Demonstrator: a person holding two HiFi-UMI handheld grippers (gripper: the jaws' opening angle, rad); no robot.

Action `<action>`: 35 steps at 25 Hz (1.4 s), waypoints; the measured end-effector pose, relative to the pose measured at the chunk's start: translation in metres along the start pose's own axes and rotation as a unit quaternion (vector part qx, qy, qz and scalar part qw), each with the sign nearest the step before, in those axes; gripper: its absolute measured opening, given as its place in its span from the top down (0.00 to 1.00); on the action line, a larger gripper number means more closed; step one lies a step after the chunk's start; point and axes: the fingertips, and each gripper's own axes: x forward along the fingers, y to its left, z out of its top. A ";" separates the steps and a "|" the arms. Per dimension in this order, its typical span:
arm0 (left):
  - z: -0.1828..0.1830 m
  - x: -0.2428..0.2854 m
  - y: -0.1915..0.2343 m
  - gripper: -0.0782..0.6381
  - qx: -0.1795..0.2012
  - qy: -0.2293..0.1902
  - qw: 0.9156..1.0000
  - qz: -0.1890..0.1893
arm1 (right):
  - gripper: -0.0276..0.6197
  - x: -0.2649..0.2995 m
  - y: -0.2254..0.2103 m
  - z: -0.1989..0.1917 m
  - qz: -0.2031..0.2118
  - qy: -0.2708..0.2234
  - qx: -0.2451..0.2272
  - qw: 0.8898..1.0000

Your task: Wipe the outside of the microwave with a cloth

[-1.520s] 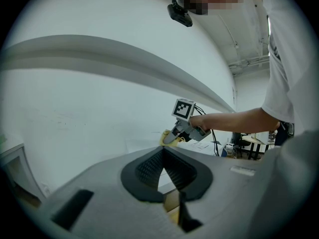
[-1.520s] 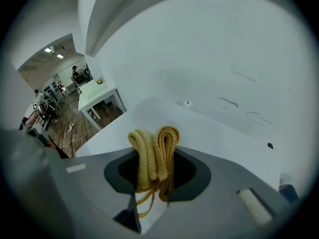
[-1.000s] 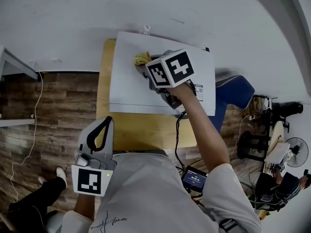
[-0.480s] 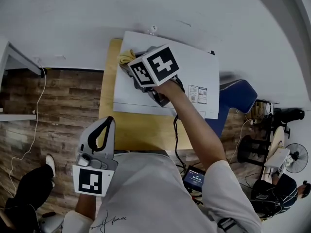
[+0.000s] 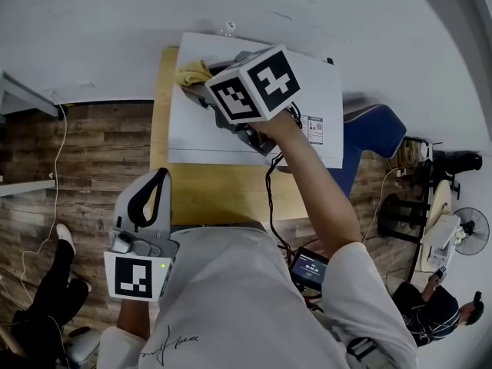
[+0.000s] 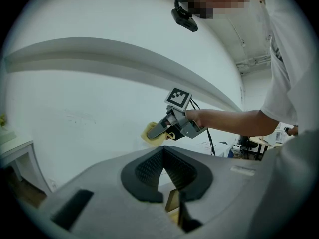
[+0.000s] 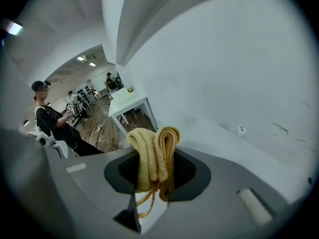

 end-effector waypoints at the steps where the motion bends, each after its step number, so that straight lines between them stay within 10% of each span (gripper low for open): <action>1: 0.000 0.001 0.000 0.90 0.005 -0.001 1.000 -0.003 | 0.77 -0.006 -0.006 -0.002 -0.006 -0.002 0.003 1.000; 35: 0.004 0.035 -0.073 0.90 0.022 0.009 0.997 -0.071 | 0.77 -0.245 -0.189 -0.213 -0.249 0.031 0.168 0.953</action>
